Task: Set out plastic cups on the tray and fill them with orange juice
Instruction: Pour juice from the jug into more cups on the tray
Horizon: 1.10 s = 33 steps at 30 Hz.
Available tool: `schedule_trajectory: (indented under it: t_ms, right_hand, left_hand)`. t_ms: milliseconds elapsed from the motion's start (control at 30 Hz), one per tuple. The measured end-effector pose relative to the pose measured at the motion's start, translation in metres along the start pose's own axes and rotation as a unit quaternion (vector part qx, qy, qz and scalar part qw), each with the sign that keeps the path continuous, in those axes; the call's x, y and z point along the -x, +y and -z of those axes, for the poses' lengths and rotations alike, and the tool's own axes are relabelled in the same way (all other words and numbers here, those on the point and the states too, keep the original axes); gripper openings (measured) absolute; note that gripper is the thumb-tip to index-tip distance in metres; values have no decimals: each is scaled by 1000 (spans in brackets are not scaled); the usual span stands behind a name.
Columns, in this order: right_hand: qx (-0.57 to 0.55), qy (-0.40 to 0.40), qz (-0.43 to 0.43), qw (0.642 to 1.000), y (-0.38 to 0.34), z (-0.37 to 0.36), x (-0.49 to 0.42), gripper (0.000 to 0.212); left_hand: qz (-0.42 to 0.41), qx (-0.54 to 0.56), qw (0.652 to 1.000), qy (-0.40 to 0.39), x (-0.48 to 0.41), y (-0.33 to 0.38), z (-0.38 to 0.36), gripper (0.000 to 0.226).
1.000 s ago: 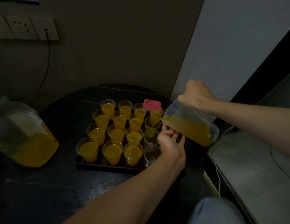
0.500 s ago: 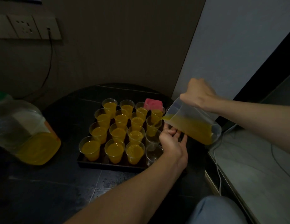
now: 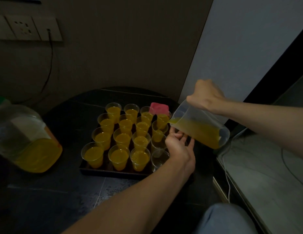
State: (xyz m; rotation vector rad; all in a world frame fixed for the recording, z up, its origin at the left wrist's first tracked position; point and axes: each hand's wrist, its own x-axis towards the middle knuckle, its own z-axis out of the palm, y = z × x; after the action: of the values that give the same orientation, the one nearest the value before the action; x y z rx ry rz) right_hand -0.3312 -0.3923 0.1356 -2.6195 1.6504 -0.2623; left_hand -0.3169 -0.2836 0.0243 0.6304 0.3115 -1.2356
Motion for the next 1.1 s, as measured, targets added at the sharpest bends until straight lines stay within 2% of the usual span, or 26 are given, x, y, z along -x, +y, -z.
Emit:
schedule_trajectory:
  t_ms: [1100]
  right_hand:
    - [-1, 2, -3, 1000, 0, 5, 2, 29]
  left_hand:
    - [2, 16, 1000, 12, 4, 0, -8, 64]
